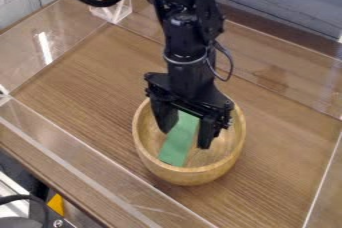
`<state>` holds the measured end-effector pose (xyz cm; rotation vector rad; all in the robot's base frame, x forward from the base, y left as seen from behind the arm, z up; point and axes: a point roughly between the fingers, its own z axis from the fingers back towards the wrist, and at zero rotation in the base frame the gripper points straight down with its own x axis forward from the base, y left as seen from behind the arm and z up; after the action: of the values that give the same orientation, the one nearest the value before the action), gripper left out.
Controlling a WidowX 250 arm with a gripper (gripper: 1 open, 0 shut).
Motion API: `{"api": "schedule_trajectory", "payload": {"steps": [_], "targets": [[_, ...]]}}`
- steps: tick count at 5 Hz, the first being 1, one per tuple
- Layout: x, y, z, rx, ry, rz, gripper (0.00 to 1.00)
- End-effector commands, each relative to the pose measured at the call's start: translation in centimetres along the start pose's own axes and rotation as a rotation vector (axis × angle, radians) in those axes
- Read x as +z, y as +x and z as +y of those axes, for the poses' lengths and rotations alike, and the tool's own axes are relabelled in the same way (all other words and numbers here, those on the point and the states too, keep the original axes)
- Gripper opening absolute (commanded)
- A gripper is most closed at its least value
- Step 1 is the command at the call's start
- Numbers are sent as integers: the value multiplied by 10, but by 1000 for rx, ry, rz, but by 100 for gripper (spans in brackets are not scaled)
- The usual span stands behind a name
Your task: Remove the green block from inside the brown bowl and put it on the table
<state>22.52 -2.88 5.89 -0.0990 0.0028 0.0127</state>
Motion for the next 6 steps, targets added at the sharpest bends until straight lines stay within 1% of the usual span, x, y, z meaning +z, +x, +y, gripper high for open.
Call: {"api": "schedule_trajectory", "payload": {"steps": [1,4,5,6], "targets": [[5,5,0,9,-5,-26,100],[-10,4,8,35,15,-15,100],[-14,3,9,42,16,-10,0],[-11,2,10,45,12,-3,0]]}}
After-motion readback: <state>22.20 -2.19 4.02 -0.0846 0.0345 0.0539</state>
